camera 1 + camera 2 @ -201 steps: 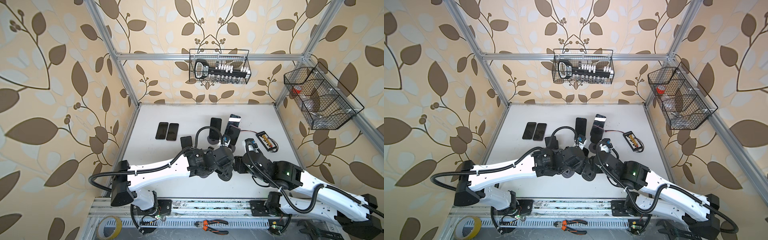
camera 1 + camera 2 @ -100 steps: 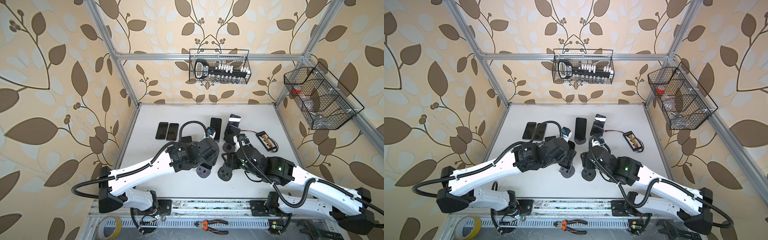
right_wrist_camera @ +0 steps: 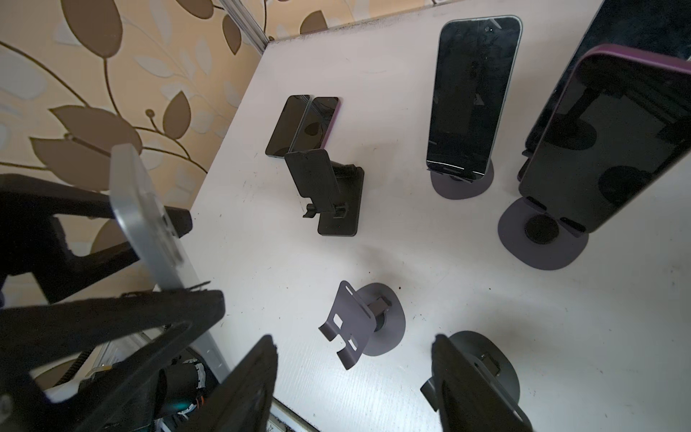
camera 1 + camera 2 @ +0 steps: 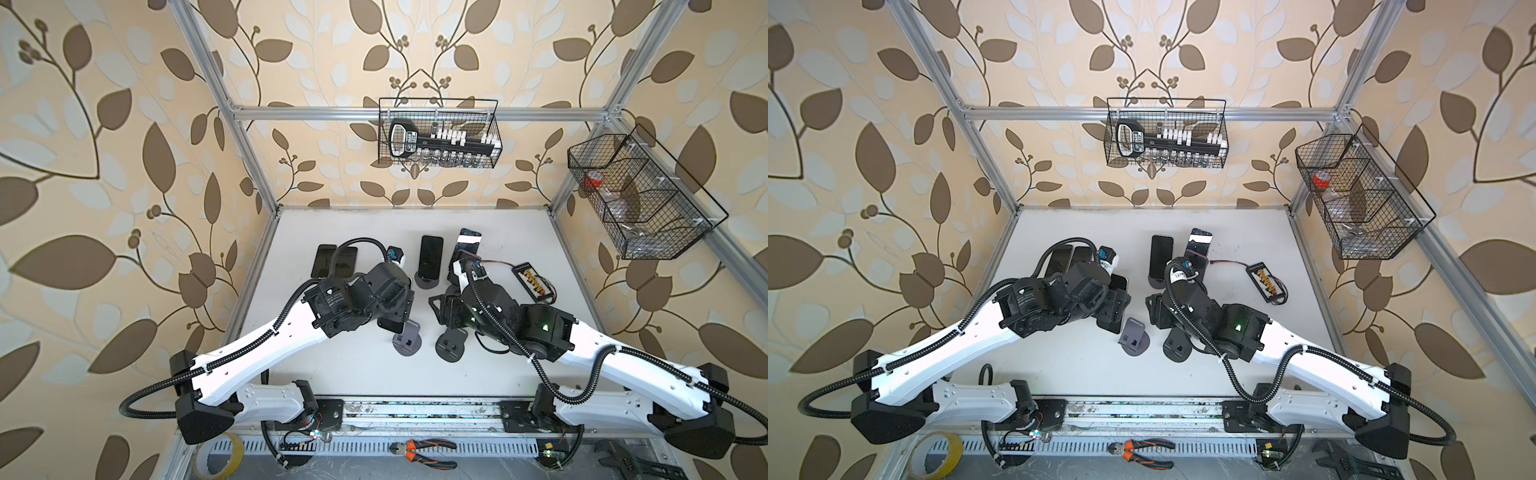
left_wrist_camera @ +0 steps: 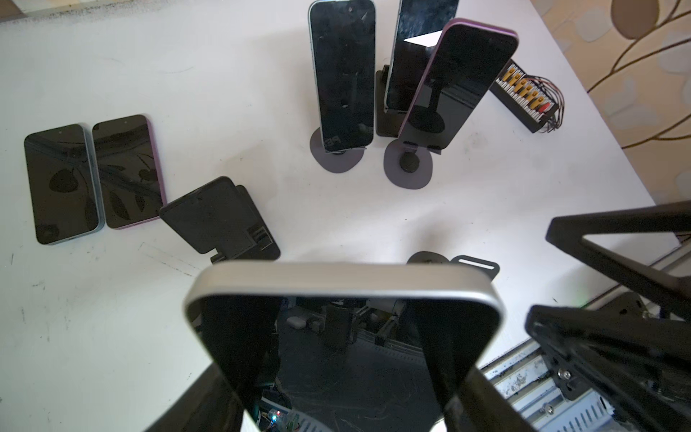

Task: Remove the phone from the phone stand
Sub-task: Place the phone at the middle-left of the table.

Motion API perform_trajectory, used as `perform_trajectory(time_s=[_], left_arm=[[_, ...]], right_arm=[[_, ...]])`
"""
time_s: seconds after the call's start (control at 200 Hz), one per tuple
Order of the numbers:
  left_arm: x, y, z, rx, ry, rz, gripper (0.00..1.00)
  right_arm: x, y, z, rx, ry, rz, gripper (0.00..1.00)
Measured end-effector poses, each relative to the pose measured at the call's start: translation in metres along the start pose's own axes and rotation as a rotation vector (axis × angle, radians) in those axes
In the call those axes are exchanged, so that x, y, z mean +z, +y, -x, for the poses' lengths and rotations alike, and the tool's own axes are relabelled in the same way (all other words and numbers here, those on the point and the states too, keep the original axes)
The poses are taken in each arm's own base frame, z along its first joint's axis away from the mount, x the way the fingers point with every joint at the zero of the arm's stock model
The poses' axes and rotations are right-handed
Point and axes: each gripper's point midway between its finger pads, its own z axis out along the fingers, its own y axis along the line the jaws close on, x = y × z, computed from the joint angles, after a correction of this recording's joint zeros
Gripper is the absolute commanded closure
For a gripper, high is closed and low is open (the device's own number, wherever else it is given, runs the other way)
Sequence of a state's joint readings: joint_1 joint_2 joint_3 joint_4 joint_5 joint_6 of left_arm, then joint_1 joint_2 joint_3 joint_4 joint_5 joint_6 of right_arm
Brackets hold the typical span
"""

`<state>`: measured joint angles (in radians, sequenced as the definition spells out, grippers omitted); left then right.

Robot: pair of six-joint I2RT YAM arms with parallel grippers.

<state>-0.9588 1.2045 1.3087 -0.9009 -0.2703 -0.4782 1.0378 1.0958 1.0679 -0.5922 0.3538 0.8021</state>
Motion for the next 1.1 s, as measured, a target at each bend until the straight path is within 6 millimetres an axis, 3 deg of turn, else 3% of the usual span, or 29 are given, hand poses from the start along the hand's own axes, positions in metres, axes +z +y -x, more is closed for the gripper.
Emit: perform_trajectory(time_s=[0.58,1.101], left_arm=[[0.0,0.046,-0.003,-0.039,0.039,0.061,0.36],[0.002,0.068,-0.01,-0.059,0.071,0.082,0.37]], right_arm=[[0.016,0.023,0.0,-0.011,0.026,0.057,0.35],[0.023,0.036,0.0,-0.006,0.039,0.094,0.35]])
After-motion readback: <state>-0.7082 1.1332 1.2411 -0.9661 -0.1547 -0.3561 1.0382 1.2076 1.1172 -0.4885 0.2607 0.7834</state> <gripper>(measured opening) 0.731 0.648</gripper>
